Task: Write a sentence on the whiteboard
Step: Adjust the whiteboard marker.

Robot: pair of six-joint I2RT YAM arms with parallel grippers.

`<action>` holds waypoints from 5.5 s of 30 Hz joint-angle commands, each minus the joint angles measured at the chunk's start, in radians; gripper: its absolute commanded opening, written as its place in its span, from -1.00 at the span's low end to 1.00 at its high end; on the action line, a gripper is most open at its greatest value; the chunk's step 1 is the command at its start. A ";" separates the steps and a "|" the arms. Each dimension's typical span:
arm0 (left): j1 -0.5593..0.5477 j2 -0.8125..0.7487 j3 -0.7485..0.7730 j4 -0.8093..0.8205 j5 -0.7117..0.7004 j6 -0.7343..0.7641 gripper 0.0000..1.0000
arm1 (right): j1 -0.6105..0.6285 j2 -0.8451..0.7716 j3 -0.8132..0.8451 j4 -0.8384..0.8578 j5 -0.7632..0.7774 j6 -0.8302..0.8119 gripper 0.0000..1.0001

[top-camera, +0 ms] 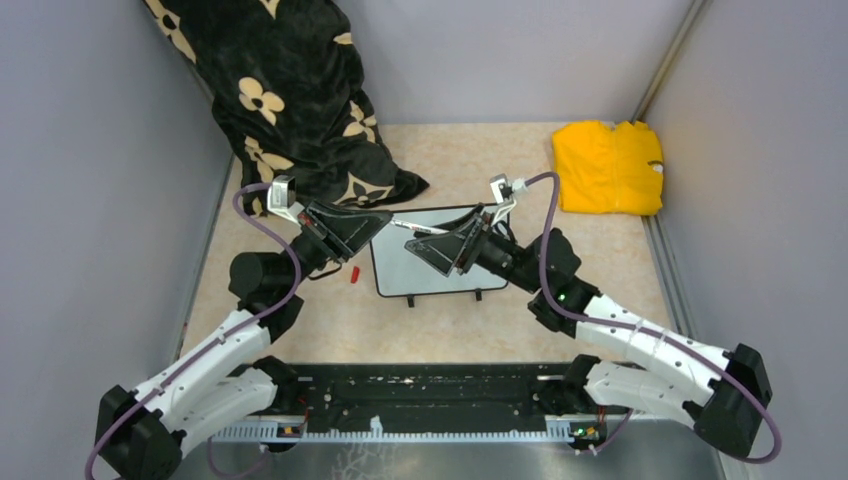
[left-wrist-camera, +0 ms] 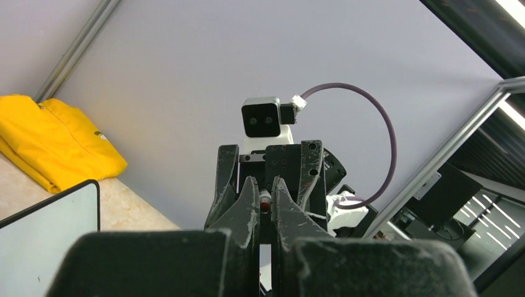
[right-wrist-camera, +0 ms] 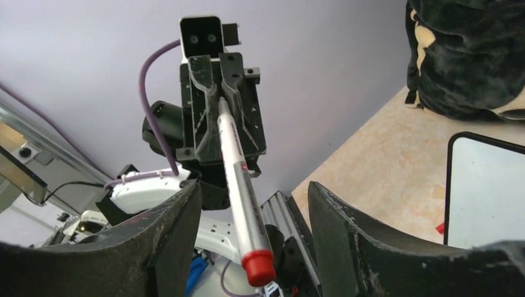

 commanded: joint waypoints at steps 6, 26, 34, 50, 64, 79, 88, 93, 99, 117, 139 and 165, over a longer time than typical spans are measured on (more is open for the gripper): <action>-0.026 -0.010 -0.036 -0.014 -0.070 -0.005 -1.00 | 0.005 0.047 0.068 0.175 0.017 0.064 0.17; -0.060 -0.016 -0.052 -0.072 -0.172 0.007 -1.00 | 0.005 0.095 0.040 0.282 0.076 0.119 -0.25; -0.061 -0.018 -0.053 -0.090 -0.176 0.008 -1.00 | 0.004 0.105 0.038 0.290 0.054 0.124 -0.48; -0.060 0.010 -0.069 -0.086 -0.151 -0.021 -1.00 | 0.003 0.078 0.003 0.335 0.046 0.120 -1.00; -0.061 -0.060 -0.092 -0.179 -0.207 0.023 0.27 | 0.001 0.007 -0.016 0.276 0.071 0.064 -1.00; -0.059 -0.310 -0.030 -0.618 -0.357 0.459 0.80 | 0.002 -0.232 0.129 -0.397 0.304 -0.324 -1.00; -0.060 -0.274 0.084 -0.917 -0.563 0.938 0.87 | 0.067 -0.175 0.249 -0.610 0.549 -0.533 -1.00; -0.060 -0.211 0.095 -0.990 -0.755 0.876 0.96 | 0.274 -0.087 0.285 -0.559 0.882 -0.699 -1.00; -0.060 -0.163 0.119 -1.083 -0.919 0.699 0.97 | 0.299 0.017 0.279 -0.523 1.067 -0.689 -1.00; -0.060 -0.080 0.120 -0.942 -0.915 0.767 0.97 | 0.238 -0.044 0.095 -0.363 0.851 -0.651 -1.00; 0.156 -0.024 0.028 -0.960 -0.061 0.718 0.97 | 0.285 -0.115 -0.092 -0.228 0.591 -0.586 -1.00; 0.348 0.042 0.016 -0.897 0.042 0.595 0.97 | 0.285 -0.140 -0.173 -0.198 0.612 -0.508 -1.00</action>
